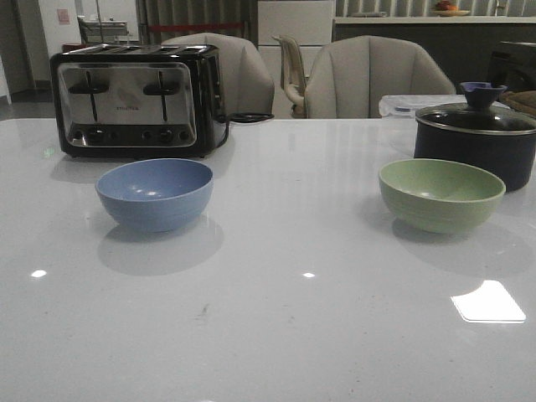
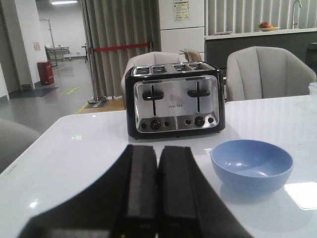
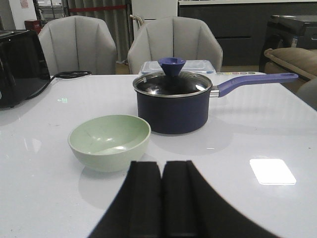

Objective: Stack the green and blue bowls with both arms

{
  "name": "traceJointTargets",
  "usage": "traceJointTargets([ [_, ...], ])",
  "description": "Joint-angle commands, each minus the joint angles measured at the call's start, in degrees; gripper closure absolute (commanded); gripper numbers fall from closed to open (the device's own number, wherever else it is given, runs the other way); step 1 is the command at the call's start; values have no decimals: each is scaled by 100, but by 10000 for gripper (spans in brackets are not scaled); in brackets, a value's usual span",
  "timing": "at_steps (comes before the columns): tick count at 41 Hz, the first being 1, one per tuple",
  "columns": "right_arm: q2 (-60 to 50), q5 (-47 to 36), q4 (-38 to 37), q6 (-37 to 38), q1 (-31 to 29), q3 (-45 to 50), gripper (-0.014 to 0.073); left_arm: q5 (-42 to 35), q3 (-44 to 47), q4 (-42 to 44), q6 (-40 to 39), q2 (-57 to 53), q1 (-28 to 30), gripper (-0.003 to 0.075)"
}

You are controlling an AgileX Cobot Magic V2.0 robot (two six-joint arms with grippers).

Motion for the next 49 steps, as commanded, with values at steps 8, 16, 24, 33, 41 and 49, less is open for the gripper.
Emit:
traceJointTargets([
  [8,-122,-547,-52,3,-29,-9,559,-509,119,-32,-27,-114,-1,618],
  [16,-122,-547,-52,3,-29,-9,559,-509,119,-32,-27,-114,-1,618],
  [24,-122,-547,-52,3,-29,-9,559,-509,119,-32,-27,-114,-1,618],
  [33,-122,-557,-65,-7,-29,-37,559,-717,108,-30,-27,-114,-1,619],
  [41,-122,-294,-86,-13,-29,-770,559,-720,-403,-131,-47,-114,-1,619],
  [49,207,407,-225,-14,-29,-2160,559,198,-1838,-140,-47,204,-1,619],
])
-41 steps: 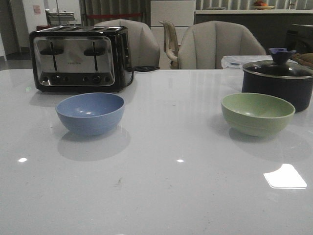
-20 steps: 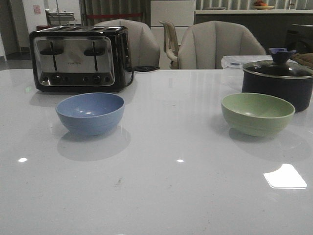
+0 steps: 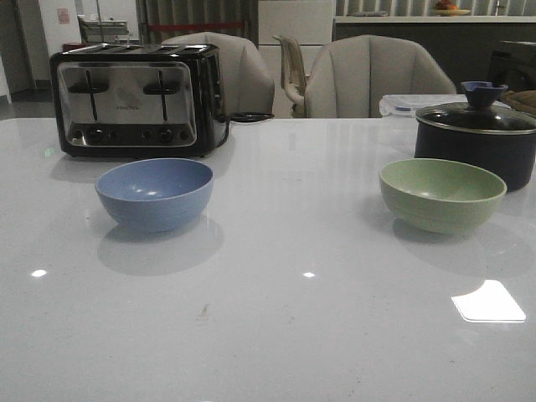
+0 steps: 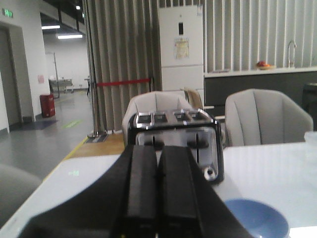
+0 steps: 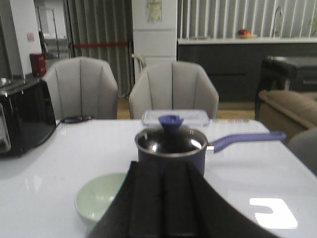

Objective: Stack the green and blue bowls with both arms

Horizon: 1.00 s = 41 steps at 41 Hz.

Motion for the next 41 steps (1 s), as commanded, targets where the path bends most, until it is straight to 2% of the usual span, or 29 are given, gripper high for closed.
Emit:
traceJointTargets([
  [1,316,-50,-103,-14,-29,-920,559,138,-1008,-62,-47,307,-1,618],
  [8,1118,793,-206,-14,-29,-1993,559,1120,-2260,-84,-47,1083,-1,619],
  [14,1836,1640,-227,-14,-29,-2606,559,1832,-2968,-321,-47,1806,-1,618],
  [24,2760,2297,-227,-14,-29,-2638,559,2121,-2957,-339,-47,2654,-1,619],
  [41,4061,2253,-236,-14,-29,-2493,540,2709,-2922,-351,-47,3815,-1,615],
])
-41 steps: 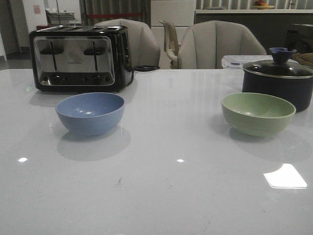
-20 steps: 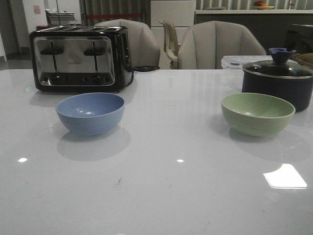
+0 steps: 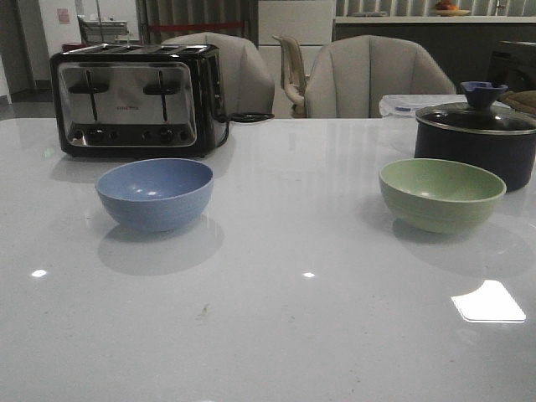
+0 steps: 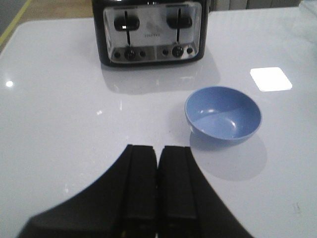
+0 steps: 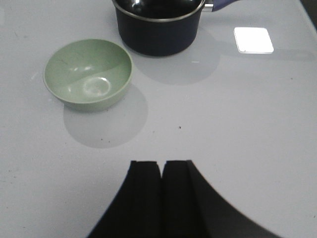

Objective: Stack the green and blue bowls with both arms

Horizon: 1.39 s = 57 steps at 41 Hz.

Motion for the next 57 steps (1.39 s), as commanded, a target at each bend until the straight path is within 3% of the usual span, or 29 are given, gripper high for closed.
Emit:
traceJointTargets([
  [1,326,-473,-85,-14,-29,-153,524,-339,-167,-86,-36,260,-1,610],
  [4,528,-484,-85,-14,-29,-153,414,-349,-167,-97,-36,373,-1,554],
  [9,932,-620,-79,-14,-29,-160,125,-385,-167,-97,-36,473,-1,314],
  [11,1113,-704,-65,-14,-29,-190,51,-428,-167,-97,-36,485,-1,217],
  [14,1416,-765,26,-14,-29,-300,-22,-469,-167,-97,-36,519,-1,140],
  [29,3663,-741,710,-14,-16,-1739,-26,-517,-167,-97,-36,519,-1,135],
  [57,7063,-664,900,-14,-16,-4234,-10,-517,-167,-97,-36,519,-1,135],
])
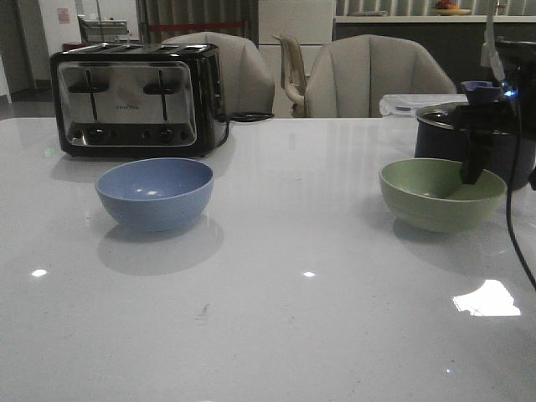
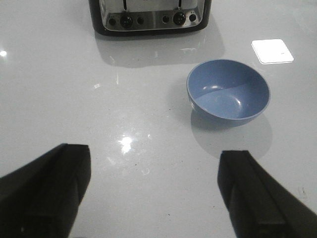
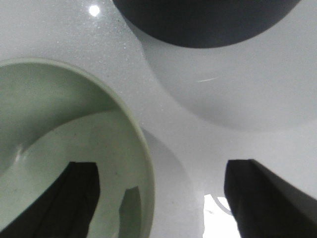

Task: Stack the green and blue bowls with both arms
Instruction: 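Reach the right gripper down to the rim of the green bowl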

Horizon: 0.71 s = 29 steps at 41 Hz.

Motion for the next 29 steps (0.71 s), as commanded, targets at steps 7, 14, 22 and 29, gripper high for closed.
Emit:
traceJointTargets([
  [7,97,90,27,-14,-16,-507,183,-457,-167,-75,-27,21,-1,135],
  [14,97,114,91,-14,-16,-507,394,-457,-167,-75,-27,21,-1,135],
  [22,64,229,108,-14,-16,-507,508,-457,-167,-75,-27,21,-1,135],
  [29,-152,469,108,-179,10,-507,542,-457,-167,-75,-27,21,-1,135],
])
